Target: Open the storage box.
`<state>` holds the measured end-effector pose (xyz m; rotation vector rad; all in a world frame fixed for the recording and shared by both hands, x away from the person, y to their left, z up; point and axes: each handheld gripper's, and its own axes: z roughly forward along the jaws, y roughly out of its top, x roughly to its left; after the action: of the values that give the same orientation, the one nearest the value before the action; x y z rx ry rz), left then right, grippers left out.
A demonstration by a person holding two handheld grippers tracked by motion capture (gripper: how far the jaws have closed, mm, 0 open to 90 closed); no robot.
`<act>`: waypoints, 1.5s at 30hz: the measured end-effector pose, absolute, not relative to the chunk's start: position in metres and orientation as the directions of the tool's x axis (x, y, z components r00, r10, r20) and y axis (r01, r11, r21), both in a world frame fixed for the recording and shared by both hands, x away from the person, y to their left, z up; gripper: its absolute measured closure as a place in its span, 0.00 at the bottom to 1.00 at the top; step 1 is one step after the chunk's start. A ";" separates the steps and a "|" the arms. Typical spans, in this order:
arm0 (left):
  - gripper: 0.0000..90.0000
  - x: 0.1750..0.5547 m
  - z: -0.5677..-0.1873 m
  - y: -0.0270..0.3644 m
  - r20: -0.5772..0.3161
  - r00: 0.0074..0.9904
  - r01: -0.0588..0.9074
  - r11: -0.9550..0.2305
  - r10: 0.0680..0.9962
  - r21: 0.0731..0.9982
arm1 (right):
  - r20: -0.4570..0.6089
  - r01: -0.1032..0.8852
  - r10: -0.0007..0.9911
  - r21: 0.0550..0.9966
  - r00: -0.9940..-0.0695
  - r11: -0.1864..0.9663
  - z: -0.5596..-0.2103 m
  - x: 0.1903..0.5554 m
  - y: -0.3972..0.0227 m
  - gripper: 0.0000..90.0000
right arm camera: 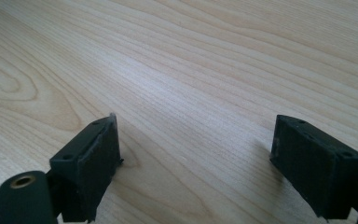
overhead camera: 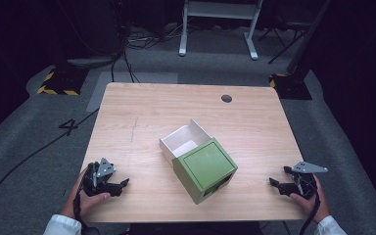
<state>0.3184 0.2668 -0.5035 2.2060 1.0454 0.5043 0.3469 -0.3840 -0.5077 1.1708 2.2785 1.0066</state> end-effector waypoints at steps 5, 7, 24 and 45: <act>0.19 0.317 -0.507 0.276 -0.007 0.576 0.589 -0.409 0.818 0.697 | -0.015 0.537 0.815 0.745 -0.579 0.396 -0.508 0.347 -0.384 0.17; 0.19 0.316 -0.507 0.279 -0.002 0.553 0.597 -0.395 0.833 0.699 | -0.015 0.537 0.814 0.744 -0.581 0.397 -0.508 0.347 -0.384 0.17; 0.19 0.316 -0.507 0.279 -0.003 0.551 0.599 -0.394 0.834 0.697 | -0.015 0.538 0.814 0.744 -0.580 0.397 -0.508 0.346 -0.384 0.17; 0.19 0.316 -0.507 0.279 -0.004 0.551 0.599 -0.393 0.834 0.698 | -0.015 0.537 0.814 0.744 -0.581 0.397 -0.508 0.346 -0.384 0.17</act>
<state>0.3164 0.2792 -0.5074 2.1306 1.1482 0.4621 0.3461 -0.3841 -0.5076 1.1656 2.2830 1.0078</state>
